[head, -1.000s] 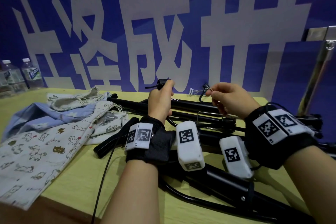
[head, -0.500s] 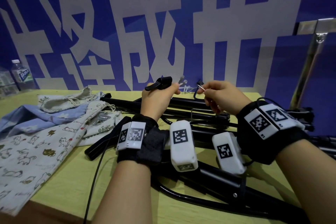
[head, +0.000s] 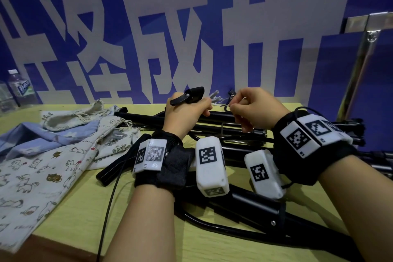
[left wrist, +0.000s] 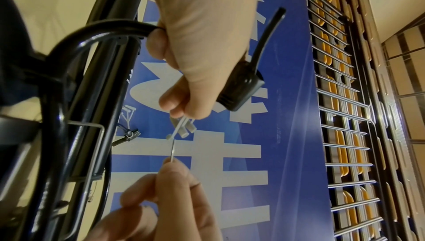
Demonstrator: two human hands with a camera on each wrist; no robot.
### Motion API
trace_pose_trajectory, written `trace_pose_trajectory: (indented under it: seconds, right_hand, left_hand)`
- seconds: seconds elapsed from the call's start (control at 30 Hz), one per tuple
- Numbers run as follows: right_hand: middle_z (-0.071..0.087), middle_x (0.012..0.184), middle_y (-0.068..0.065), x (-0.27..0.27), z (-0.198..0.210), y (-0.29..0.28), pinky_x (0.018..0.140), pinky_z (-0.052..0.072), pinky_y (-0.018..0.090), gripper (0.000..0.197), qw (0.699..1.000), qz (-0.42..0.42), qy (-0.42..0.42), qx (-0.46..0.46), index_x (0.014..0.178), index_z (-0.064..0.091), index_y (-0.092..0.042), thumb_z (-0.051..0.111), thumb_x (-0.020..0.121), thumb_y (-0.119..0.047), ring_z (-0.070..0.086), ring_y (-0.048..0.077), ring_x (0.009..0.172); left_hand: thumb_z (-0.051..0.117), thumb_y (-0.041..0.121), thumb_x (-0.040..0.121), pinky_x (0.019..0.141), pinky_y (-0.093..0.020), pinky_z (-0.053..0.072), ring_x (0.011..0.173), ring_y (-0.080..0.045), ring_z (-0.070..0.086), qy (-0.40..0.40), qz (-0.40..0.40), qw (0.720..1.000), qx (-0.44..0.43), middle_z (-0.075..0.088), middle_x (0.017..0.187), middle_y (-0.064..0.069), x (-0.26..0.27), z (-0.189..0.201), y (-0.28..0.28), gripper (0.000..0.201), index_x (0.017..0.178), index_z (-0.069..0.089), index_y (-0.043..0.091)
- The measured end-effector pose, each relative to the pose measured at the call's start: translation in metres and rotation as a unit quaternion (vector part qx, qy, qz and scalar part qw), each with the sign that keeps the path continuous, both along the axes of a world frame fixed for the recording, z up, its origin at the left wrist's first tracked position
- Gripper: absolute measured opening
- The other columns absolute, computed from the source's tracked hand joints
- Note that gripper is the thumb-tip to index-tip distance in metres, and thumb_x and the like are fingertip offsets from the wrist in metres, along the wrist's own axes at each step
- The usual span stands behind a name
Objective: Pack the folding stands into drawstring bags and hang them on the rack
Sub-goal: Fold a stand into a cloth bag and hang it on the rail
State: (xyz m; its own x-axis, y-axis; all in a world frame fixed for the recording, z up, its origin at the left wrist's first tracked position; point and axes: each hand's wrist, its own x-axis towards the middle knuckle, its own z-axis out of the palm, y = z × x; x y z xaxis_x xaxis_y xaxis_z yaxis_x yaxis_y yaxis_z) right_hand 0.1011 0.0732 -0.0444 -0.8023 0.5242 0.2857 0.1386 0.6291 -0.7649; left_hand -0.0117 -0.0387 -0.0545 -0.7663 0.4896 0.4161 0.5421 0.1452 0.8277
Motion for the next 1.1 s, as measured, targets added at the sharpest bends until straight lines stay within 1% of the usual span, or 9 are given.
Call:
trace_pose_trajectory:
  seconds: [0.13,0.4,0.5,0.63,0.83,0.9,0.97,1.03,1.1]
  right_hand:
    - [0.060,0.059,0.002,-0.001,-0.001,0.001,0.040,0.045,0.016,0.012,1.000,-0.004,-0.011,0.002,0.083,0.053,-0.014,0.049,0.094,-0.011,0.055,0.008,0.039]
    - [0.061,0.063,0.002,0.000,-0.001,0.001,0.042,0.048,0.017,0.010,1.000,0.012,-0.027,-0.006,0.085,0.054,-0.015,0.051,0.094,-0.013,0.056,0.007,0.040]
    - [0.062,0.064,0.003,0.001,0.000,0.000,0.043,0.049,0.017,0.010,0.999,0.019,-0.031,-0.002,0.085,0.054,-0.015,0.052,0.094,-0.013,0.057,0.008,0.042]
    - [0.063,0.063,0.003,0.000,-0.001,-0.001,0.043,0.048,0.016,0.011,0.999,0.013,-0.030,0.007,0.083,0.054,-0.015,0.052,0.093,-0.011,0.059,0.009,0.045]
    - [0.062,0.061,0.003,0.000,-0.001,-0.001,0.045,0.049,0.016,0.013,1.000,0.024,0.007,-0.003,0.082,0.054,-0.014,0.051,0.094,-0.011,0.060,0.007,0.043]
    - [0.062,0.062,0.004,0.001,0.000,-0.002,0.047,0.051,0.017,0.013,0.998,0.042,0.021,-0.029,0.083,0.053,-0.014,0.050,0.095,-0.012,0.061,0.007,0.044]
    - [0.062,0.063,0.004,0.001,0.000,-0.003,0.048,0.052,0.018,0.013,0.998,0.050,0.023,-0.036,0.083,0.053,-0.015,0.050,0.095,-0.012,0.062,0.007,0.045]
    - [0.062,0.062,0.004,0.000,0.000,-0.003,0.046,0.051,0.017,0.013,0.999,0.042,0.019,-0.025,0.083,0.053,-0.014,0.050,0.095,-0.011,0.061,0.007,0.044]
    - [0.062,0.061,0.004,0.000,0.000,-0.003,0.045,0.051,0.017,0.011,0.999,0.028,0.017,-0.014,0.084,0.054,-0.012,0.051,0.094,-0.011,0.061,0.007,0.043]
  left_hand:
    - [0.060,0.026,0.085,0.063,-0.014,0.036,0.074,-0.004,0.059,0.013,-0.008,1.000,-0.011,0.067,0.066,0.005,0.000,0.000,0.001,0.022,0.075,0.073,0.011]
    - [0.061,0.027,0.083,0.067,-0.017,0.039,0.082,-0.011,0.063,0.018,-0.030,0.999,-0.022,0.069,0.067,0.004,0.002,0.002,0.000,0.024,0.073,0.073,0.009]
    - [0.063,0.028,0.082,0.068,-0.023,0.039,0.074,-0.005,0.060,0.007,-0.055,0.998,-0.022,0.067,0.062,0.007,0.005,0.003,0.000,0.021,0.071,0.073,0.014]
    - [0.063,0.024,0.082,0.060,-0.026,0.035,0.047,0.007,0.049,0.001,-0.080,0.997,-0.017,0.065,0.055,0.008,0.009,0.003,0.001,0.021,0.063,0.070,0.018]
    - [0.061,0.021,0.081,0.059,-0.026,0.034,0.045,0.004,0.047,-0.028,-0.102,0.994,0.002,0.063,0.055,0.006,0.010,0.003,0.000,0.021,0.063,0.068,0.016]
    - [0.060,0.017,0.082,0.058,-0.025,0.037,0.050,0.000,0.049,-0.049,-0.110,0.992,0.024,0.060,0.057,0.004,0.010,0.004,0.001,0.020,0.063,0.066,0.014]
    - [0.060,0.016,0.082,0.067,-0.024,0.043,0.058,-0.003,0.054,-0.064,-0.130,0.988,0.044,0.060,0.061,0.003,0.010,0.005,0.001,0.020,0.063,0.064,0.014]
    - [0.061,0.026,0.074,0.083,-0.031,0.045,0.080,-0.007,0.060,-0.062,-0.127,0.989,0.030,0.065,0.073,0.006,0.011,0.004,0.001,0.018,0.057,0.063,0.021]
    - [0.060,0.036,0.063,0.090,-0.037,0.042,0.100,-0.013,0.059,-0.062,-0.111,0.992,0.010,0.069,0.090,0.007,0.011,0.002,0.001,0.014,0.056,0.062,0.024]
